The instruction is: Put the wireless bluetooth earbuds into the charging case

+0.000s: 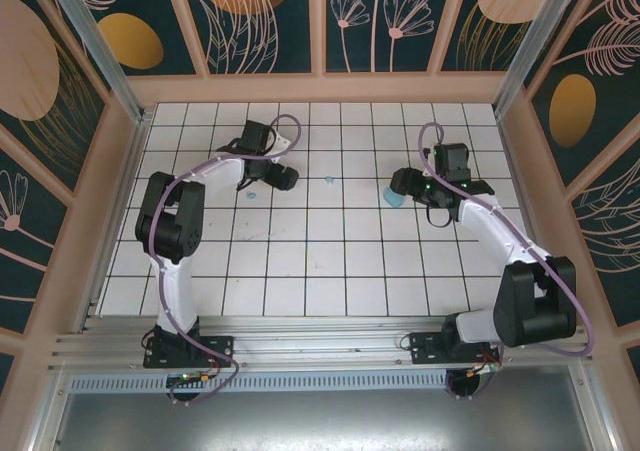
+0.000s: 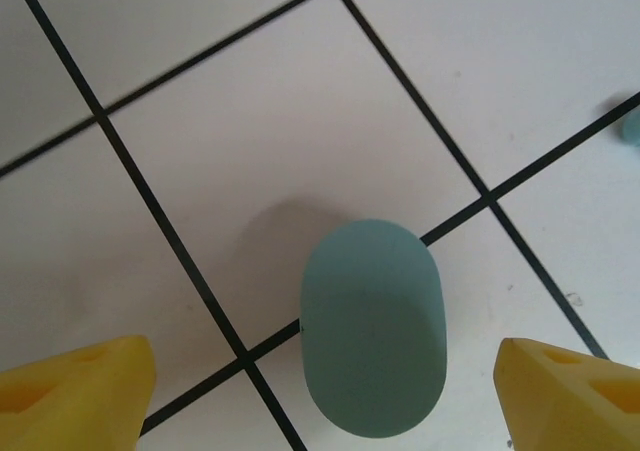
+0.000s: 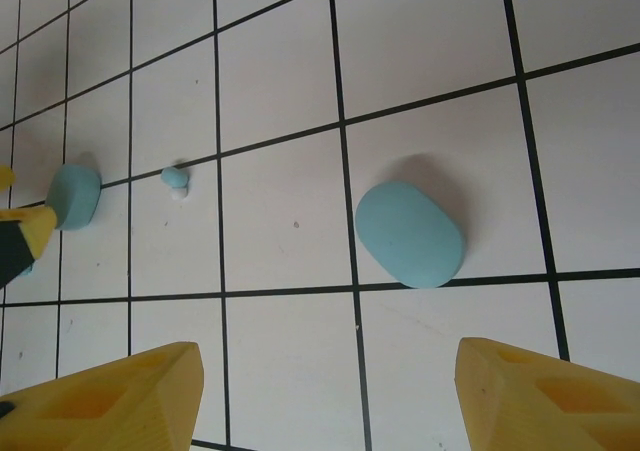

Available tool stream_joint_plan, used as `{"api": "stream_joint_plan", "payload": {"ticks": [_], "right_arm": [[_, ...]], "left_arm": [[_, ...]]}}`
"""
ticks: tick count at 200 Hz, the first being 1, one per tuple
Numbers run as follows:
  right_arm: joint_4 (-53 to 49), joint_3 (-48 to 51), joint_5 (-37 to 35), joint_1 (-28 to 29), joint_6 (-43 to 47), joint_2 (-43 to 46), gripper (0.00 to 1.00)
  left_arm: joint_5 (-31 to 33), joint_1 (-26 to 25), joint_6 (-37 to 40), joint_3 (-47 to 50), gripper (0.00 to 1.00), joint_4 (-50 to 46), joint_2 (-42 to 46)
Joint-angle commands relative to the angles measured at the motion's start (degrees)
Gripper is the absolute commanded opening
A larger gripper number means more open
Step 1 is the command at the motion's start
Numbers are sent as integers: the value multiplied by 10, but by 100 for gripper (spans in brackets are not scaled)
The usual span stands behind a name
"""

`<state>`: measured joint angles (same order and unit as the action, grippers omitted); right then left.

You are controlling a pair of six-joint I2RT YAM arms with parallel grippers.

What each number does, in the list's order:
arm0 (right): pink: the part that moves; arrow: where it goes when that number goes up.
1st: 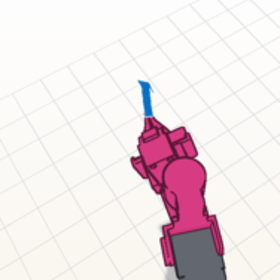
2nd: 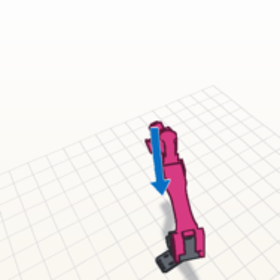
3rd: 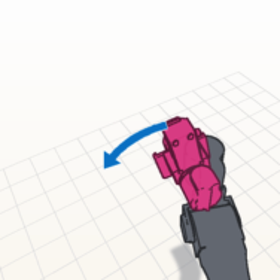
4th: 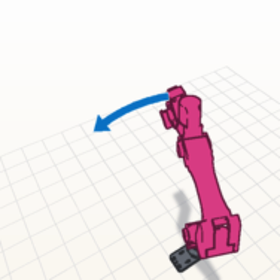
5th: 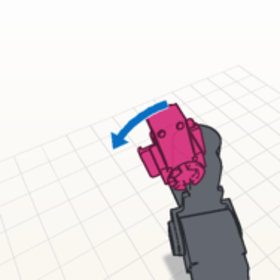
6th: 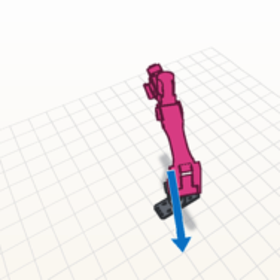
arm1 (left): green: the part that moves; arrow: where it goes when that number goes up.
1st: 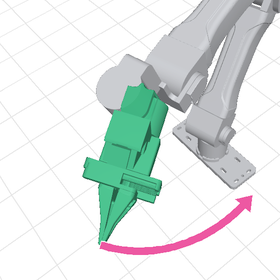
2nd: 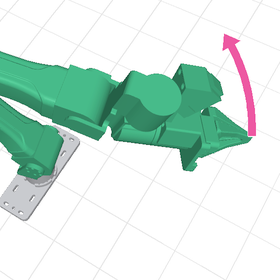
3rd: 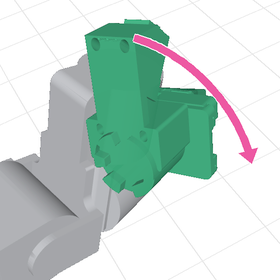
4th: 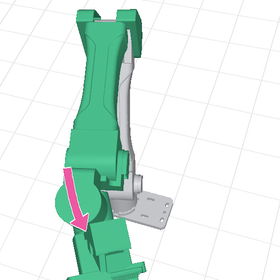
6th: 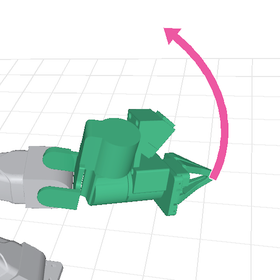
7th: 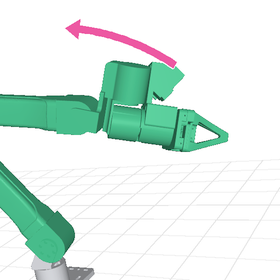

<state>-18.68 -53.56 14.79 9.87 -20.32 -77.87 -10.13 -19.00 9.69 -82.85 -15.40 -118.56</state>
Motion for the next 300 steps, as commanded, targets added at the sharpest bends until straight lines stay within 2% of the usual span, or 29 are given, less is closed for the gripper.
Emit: {"api": "stream_joint_plan", "payload": {"ticks": [1,43,112,164,183,194,217,250,300], "right_arm": [[12,4,-11,3,-11,13,67],[16,11,-6,4,-12,10,67],[18,16,2,6,-17,18,68],[29,15,22,5,-36,43,68],[36,15,37,6,-46,54,68],[45,19,50,7,-57,59,68],[84,39,80,24,-87,63,68],[164,60,137,87,-136,37,68],[242,27,218,152,-203,-15,68]], "left_arm": [[-10,4,-8,-24,84,-31,-21],[-40,4,-10,-28,76,-27,-42],[-29,4,0,-36,69,-32,-64],[-44,4,16,-6,38,-20,-33],[-77,4,31,18,27,0,-9],[-106,4,38,33,23,12,7],[-155,3,39,78,22,60,49],[-207,-8,42,139,21,116,115],[-207,-76,48,179,21,116,225]]}}
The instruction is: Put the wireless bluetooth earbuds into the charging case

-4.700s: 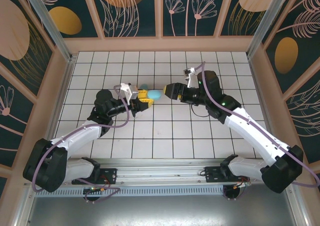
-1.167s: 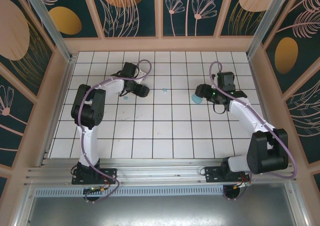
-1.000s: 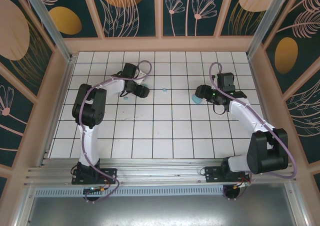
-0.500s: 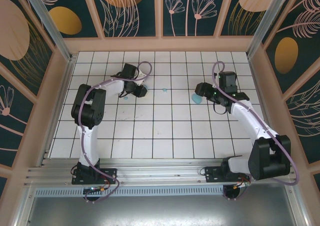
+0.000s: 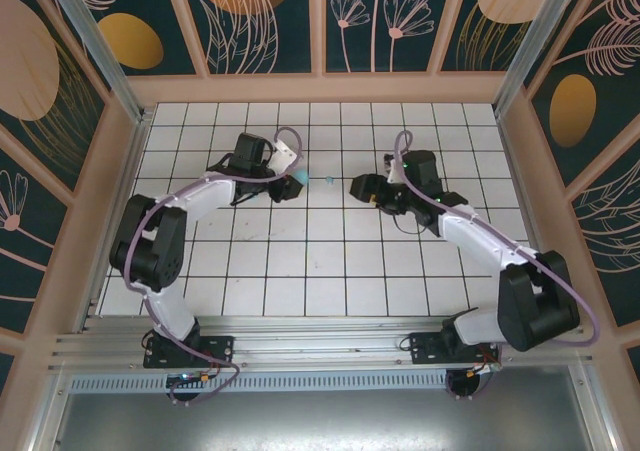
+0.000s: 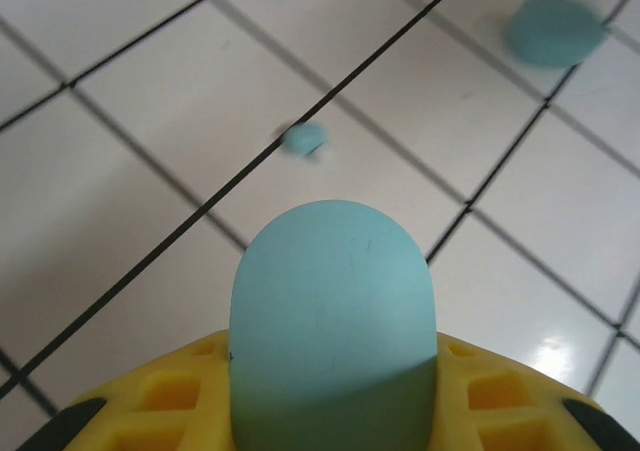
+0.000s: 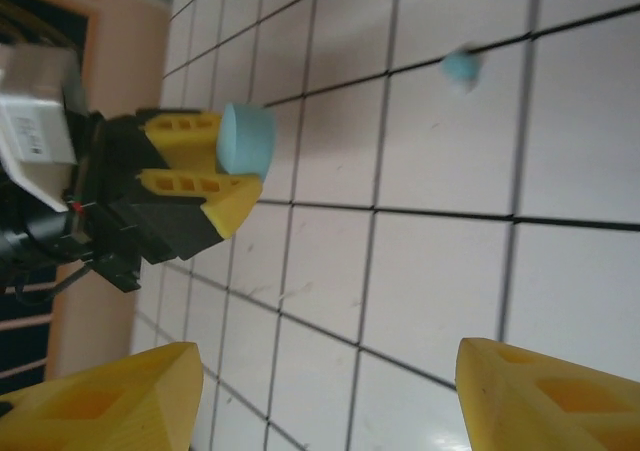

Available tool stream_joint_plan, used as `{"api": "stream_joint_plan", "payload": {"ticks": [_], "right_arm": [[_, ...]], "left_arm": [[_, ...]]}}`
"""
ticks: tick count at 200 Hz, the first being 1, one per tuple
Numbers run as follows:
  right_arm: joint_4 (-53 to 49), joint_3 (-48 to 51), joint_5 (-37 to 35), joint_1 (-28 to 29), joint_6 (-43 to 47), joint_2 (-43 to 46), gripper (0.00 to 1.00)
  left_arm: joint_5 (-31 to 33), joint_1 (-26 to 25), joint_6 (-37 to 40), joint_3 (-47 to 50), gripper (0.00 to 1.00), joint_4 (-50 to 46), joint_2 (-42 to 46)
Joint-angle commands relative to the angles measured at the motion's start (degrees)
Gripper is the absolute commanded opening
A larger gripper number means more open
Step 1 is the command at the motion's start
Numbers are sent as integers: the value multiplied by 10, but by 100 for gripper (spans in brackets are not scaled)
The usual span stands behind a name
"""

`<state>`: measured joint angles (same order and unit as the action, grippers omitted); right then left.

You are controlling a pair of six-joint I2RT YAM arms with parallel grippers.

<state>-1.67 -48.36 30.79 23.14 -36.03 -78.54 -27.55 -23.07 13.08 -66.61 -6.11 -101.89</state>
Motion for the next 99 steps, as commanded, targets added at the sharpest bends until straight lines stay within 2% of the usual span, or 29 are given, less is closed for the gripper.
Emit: {"api": "stream_joint_plan", "payload": {"ticks": [1,44,99], "right_arm": [[73,-25,59,20,-46,-8,68],[74,-43,72,45,-49,-4,71],[111,-50,77,68,-75,-8,72]], "left_arm": [[-33,-37,13,17,21,23,60],[-74,-66,-9,26,21,18,121],[-108,-67,-17,25,21,-10,165]]}}
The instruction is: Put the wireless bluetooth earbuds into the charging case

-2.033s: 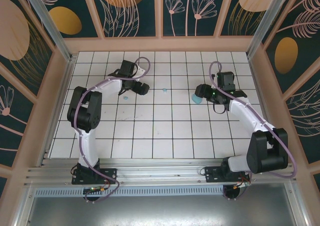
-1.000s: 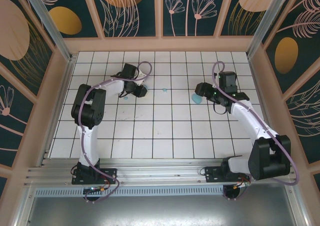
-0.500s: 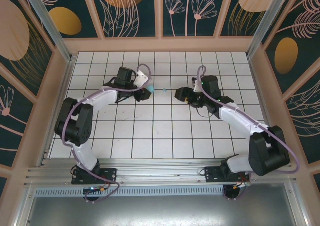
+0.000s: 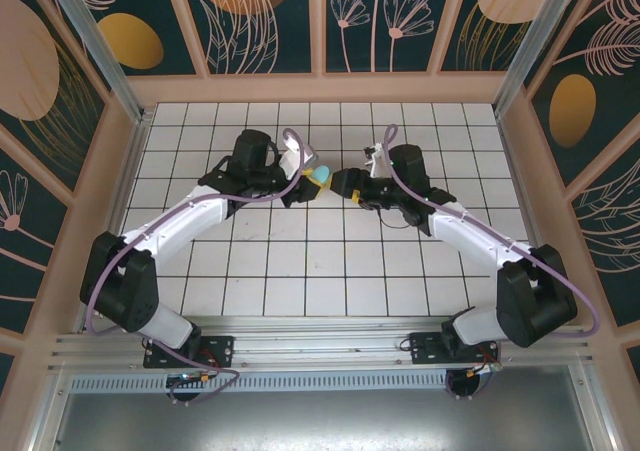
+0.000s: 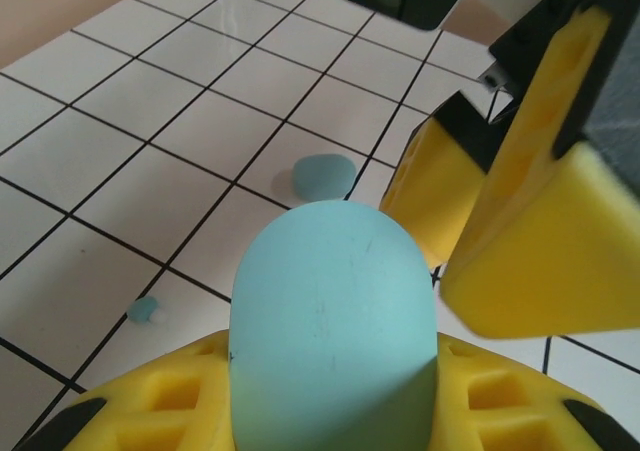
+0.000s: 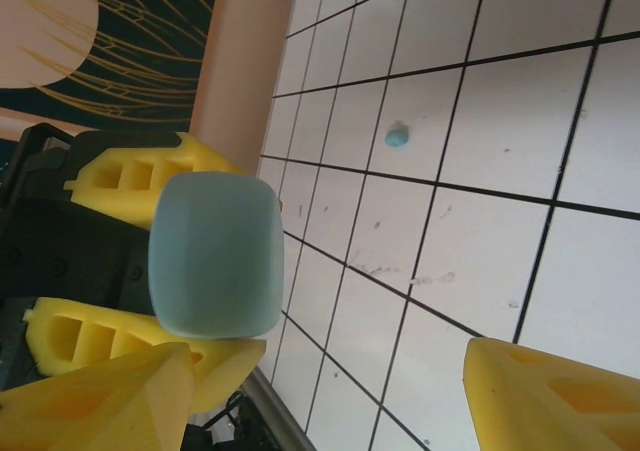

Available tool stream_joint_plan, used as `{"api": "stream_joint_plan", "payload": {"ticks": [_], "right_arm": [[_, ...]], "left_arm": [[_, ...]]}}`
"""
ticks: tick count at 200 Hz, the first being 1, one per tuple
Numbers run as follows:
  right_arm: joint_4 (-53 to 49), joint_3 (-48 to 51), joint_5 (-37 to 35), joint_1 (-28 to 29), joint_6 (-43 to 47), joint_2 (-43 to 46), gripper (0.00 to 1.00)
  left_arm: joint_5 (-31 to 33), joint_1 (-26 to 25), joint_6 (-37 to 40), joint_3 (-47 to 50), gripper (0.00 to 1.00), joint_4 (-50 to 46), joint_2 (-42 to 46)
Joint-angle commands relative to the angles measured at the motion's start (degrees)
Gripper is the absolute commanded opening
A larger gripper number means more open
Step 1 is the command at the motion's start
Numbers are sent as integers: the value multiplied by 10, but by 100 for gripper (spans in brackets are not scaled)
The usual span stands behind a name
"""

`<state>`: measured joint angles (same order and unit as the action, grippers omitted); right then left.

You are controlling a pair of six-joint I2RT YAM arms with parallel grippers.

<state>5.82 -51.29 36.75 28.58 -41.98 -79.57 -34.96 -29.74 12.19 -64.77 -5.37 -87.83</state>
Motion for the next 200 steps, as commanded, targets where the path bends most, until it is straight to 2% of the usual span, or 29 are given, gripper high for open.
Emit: {"api": "stream_joint_plan", "payload": {"ticks": [1,49,85,128,174,190,200], "right_arm": [[36,-22,17,14,-15,1,72],[18,-47,16,24,-21,-2,72],[10,-11,-30,21,-26,43,72],[50,-3,-6,24,-46,29,72],[55,-32,38,40,-36,-25,74],[60,-31,43,42,-41,-30,69],[67,-30,45,42,-49,-30,59]], "left_arm": [[-34,-1,-9,7,21,-17,25],[-28,-1,-9,20,21,-22,38],[35,-1,7,20,20,-50,36],[-27,-1,2,32,21,-23,52],[-52,-1,3,34,21,-28,64],[-53,-1,3,38,22,-28,72],[-55,-1,3,41,22,-27,76]]}}
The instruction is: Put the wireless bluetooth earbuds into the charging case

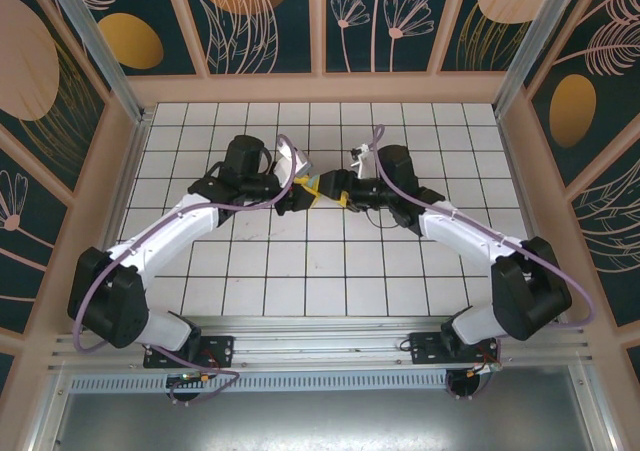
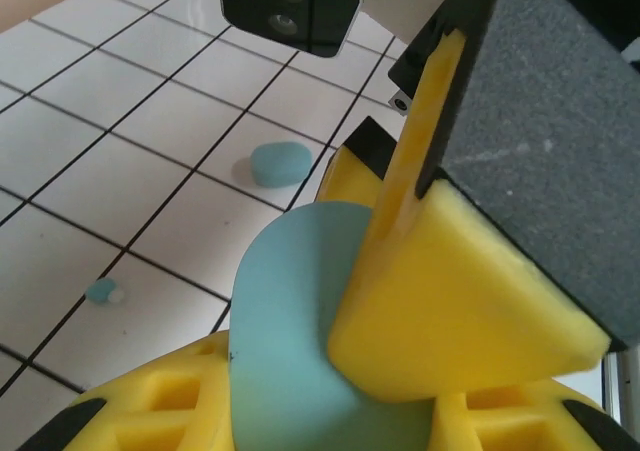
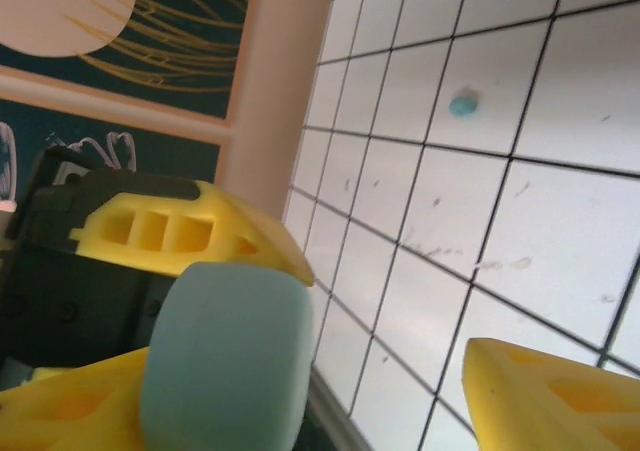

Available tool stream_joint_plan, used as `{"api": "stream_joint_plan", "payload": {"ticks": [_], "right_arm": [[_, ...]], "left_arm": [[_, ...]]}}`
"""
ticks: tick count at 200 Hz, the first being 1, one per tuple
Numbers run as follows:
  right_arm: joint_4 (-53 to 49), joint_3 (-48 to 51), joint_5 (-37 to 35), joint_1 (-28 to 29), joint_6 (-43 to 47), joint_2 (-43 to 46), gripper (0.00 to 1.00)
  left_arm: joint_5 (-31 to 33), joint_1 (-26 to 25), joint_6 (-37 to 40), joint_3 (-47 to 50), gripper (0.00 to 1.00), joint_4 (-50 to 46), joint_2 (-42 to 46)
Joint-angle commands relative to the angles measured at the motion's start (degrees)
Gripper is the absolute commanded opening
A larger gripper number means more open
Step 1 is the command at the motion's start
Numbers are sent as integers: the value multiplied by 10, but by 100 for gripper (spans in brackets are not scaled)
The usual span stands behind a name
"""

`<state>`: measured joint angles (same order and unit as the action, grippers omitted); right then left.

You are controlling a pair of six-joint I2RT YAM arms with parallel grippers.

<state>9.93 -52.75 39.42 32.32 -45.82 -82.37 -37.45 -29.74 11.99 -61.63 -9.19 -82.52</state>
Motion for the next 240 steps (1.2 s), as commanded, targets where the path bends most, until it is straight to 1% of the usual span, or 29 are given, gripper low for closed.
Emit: {"api": "stream_joint_plan", "payload": {"ticks": [1,12,24,37,46,52,61,74,89,100,102,108,121,127,133,141,166,178,195,204,215,233,240], "right_arm": [[27,-15,19,5,-11,-2,58],[32,-12,17,5,-20,1,44],[35,-13,15,4,-26,5,31],[37,-12,13,4,-33,11,22],[38,-11,14,3,-38,17,18],[40,-10,14,3,-41,22,16],[43,-6,11,3,-48,30,15],[52,1,1,0,-65,46,13],[78,16,-9,-6,-95,67,12],[100,30,-16,-6,-123,81,12],[104,32,-17,-20,-128,83,12],[116,39,-16,-31,-145,88,12],[144,52,-8,-46,-181,96,12],[159,57,-5,-52,-196,98,12],[174,62,-4,-55,-212,100,12],[195,67,-5,-58,-232,102,12],[238,75,-3,-56,-273,104,12],[253,80,-2,-54,-289,104,12],[276,84,2,-55,-313,107,12],[286,88,-2,-52,-322,111,12],[288,93,-9,-48,-322,117,12],[283,93,-8,-45,-324,116,12],[287,93,-4,-45,-329,115,12]], "left_arm": [[-30,-1,5,10,22,11,24],[-26,-1,7,14,24,13,28],[-16,0,9,19,25,16,33],[0,-1,10,27,26,26,42],[9,-1,10,34,29,38,49],[15,-1,7,37,31,48,54],[21,0,2,43,37,60,60],[34,-1,-8,43,51,73,66],[73,-1,-40,39,63,92,69],[95,-1,-68,39,66,117,71],[98,-1,-73,41,67,122,71],[110,-1,-91,46,68,144,72],[148,-1,-138,55,67,187,73],[153,0,-147,56,67,197,73],[149,-1,-147,66,68,202,72],[129,-1,-139,71,69,209,69],[36,-1,-115,74,71,229,63],[4,-1,-125,94,71,276,65],[-30,-1,-157,126,71,373,70],[-43,-1,-168,135,67,411,67],[-54,-1,-178,139,63,436,62],[-73,-1,-193,142,59,466,52],[-78,-1,-202,145,60,480,50]]}}
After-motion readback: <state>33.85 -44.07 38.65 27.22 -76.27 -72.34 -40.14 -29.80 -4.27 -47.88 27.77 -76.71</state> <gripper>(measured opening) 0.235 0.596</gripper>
